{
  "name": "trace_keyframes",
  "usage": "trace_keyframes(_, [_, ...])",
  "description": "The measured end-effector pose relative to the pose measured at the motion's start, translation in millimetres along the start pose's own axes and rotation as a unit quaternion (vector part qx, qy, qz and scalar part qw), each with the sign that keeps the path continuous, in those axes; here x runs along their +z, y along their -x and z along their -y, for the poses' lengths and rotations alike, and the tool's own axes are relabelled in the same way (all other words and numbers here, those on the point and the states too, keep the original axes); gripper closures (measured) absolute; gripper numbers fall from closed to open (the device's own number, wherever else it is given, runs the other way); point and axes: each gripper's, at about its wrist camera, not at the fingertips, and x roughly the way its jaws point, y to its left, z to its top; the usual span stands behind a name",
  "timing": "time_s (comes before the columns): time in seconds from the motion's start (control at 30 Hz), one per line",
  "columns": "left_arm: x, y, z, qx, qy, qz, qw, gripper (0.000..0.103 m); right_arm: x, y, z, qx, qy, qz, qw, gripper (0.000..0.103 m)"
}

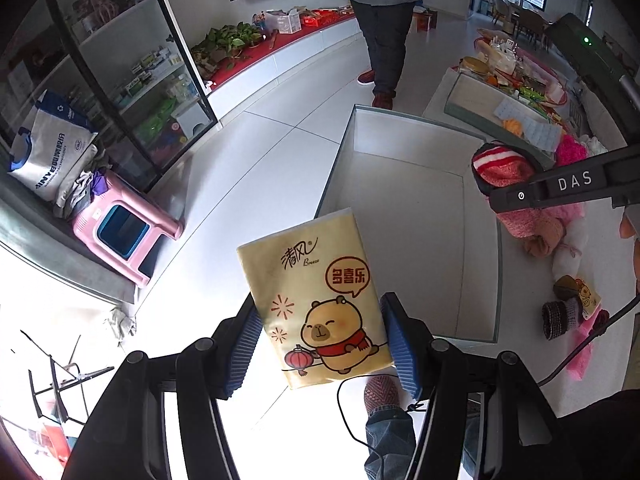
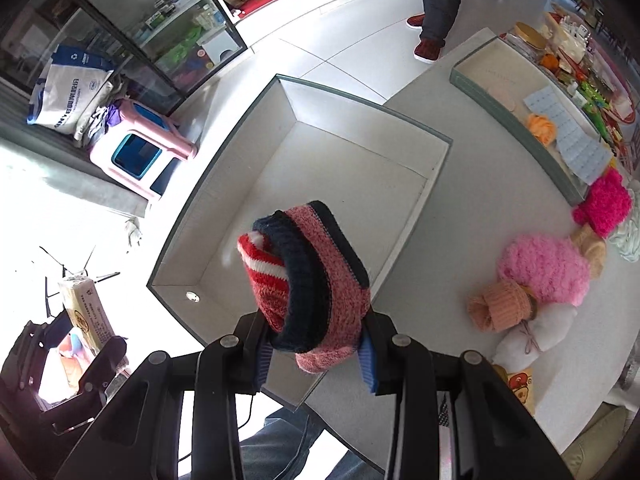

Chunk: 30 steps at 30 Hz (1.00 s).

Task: Organize soft objects
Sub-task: 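Carry the tissue pack and striped sock over the white box with both tools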

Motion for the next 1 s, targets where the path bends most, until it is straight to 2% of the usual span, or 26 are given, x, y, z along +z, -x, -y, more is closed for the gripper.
trace_keyframes(0.2, [1, -16, -2, -0.014, 0.008, -0.012, 0.9998, 0.043, 12, -7, -5, -0.014, 0.009, -0.009, 1.0, 0.064])
trace_keyframes(0.57, [26, -44, 1, -0.034, 0.001, -0.016, 0.9993, 0.043, 46, -27, -3, -0.042, 0.013, -0.022, 0.999, 0.064])
trace_keyframes(1.0, [36, -78, 13, -0.064, 0.007, -0.048, 0.9967, 0.042, 68, -60, -11, -0.061, 0.044, -0.052, 0.996, 0.064])
